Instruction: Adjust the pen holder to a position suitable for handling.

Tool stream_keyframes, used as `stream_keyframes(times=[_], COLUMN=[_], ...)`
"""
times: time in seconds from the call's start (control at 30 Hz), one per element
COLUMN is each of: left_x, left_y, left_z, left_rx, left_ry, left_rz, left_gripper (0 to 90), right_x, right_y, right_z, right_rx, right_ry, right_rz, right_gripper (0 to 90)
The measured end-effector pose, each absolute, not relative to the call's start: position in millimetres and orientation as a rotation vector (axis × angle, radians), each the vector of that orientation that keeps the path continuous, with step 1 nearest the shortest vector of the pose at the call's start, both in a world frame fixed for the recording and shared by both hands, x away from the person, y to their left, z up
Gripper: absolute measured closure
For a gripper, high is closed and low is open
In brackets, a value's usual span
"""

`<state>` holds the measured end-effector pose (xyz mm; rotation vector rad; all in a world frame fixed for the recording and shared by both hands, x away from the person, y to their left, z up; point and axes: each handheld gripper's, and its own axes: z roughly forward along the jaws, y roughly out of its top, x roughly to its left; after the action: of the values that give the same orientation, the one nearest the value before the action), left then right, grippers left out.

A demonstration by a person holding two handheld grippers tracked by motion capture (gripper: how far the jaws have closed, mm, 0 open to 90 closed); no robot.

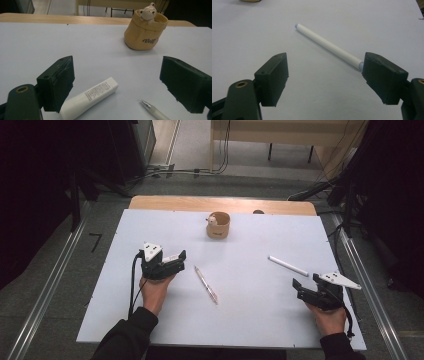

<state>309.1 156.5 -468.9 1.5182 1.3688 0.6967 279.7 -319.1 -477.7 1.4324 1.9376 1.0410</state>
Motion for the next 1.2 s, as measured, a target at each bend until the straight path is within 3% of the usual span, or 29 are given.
stream_keyframes(times=[1.2], left_x=[355], left_y=[116], left_z=[-460], left_rx=[1.574], left_ry=[1.336], left_rz=[0.687], left_gripper=[13.3], right_x=[279], right_y=[-318], right_z=[-478], right_rx=[1.434], right_ry=[1.946], right_rz=[1.038], right_gripper=[19.6])
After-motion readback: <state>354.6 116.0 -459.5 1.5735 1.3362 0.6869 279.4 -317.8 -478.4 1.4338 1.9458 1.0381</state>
